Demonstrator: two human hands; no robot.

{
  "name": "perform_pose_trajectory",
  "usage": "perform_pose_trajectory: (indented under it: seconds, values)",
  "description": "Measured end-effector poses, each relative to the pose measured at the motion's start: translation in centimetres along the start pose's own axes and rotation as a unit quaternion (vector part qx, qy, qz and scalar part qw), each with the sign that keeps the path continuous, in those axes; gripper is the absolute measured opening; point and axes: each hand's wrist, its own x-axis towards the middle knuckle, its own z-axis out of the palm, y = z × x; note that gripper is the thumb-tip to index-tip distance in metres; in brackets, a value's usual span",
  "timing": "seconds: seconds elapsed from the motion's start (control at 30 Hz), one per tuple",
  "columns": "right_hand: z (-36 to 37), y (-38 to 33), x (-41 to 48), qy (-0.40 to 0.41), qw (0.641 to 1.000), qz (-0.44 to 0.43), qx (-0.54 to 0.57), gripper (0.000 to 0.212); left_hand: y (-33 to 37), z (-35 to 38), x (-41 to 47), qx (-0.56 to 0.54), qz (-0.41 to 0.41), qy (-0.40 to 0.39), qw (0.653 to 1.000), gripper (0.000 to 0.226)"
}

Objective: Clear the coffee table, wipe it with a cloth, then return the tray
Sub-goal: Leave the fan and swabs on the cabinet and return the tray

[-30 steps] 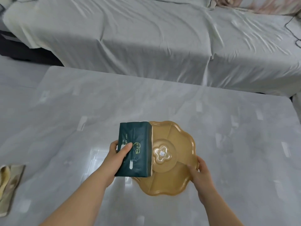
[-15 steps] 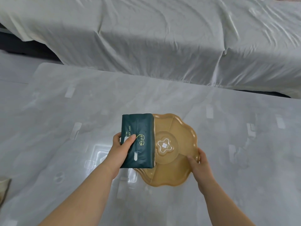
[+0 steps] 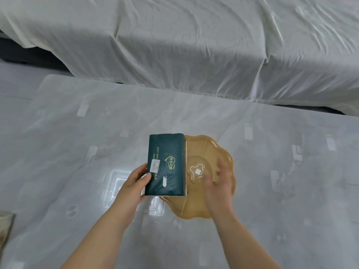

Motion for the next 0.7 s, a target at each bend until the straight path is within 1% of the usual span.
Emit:
perform_pose_trajectory:
  seconds: [0.07, 0.1, 0.17, 0.27, 0.37, 0.47, 0.53, 0.6, 0.7]
  values:
    - [2.4, -1.2, -1.4, -0.088, 0.994, -0.038, -0.047, 0.052, 0.1, -0.3, -0.4, 0.005, -0.001, -0.01, 1.0, 0.025]
    - [3.4, -1.6, -1.8, -0.116, 0.99, -0.046, -0.064, 0.054, 0.3, -0.4, -0.5, 0.01, 0.0, -0.016, 1.0, 0.027]
    - [4.9, -2.3, -2.1, -0.141, 0.987, -0.031, -0.069, 0.058, 0.7, -0.4, -0.4, 0.021, 0.013, -0.04, 0.999, 0.032]
    - [5.6, -3.0, -2.3, -0.145, 0.988, -0.016, -0.05, 0.061, 1.1, -0.2, -0.4, 0.037, 0.035, -0.066, 0.997, 0.041]
    - [5.3, -3.2, -2.8, -0.148, 0.989, -0.019, -0.022, 0.061, 1.1, -0.1, -0.9, 0.04, 0.047, -0.056, 0.996, 0.041]
    - [4.5, -3.6, -3.5, -0.154, 0.987, -0.024, 0.036, 0.06, 1.1, 0.1, -1.8, 0.043, 0.07, -0.036, 0.996, 0.042]
    - [3.3, -3.9, -3.9, -0.154, 0.986, -0.033, 0.061, 0.06, 1.4, 0.6, -2.6, 0.042, 0.098, -0.02, 0.994, 0.044]
    - [1.4, -3.9, -4.1, -0.136, 0.986, -0.04, 0.084, 0.059, 1.7, 1.9, -3.5, 0.04, 0.121, -0.009, 0.992, 0.042]
    - [-2.5, -3.1, -3.7, -0.101, 0.983, -0.05, 0.142, 0.054, 1.7, 5.5, -4.6, 0.05, 0.149, -0.021, 0.987, 0.037]
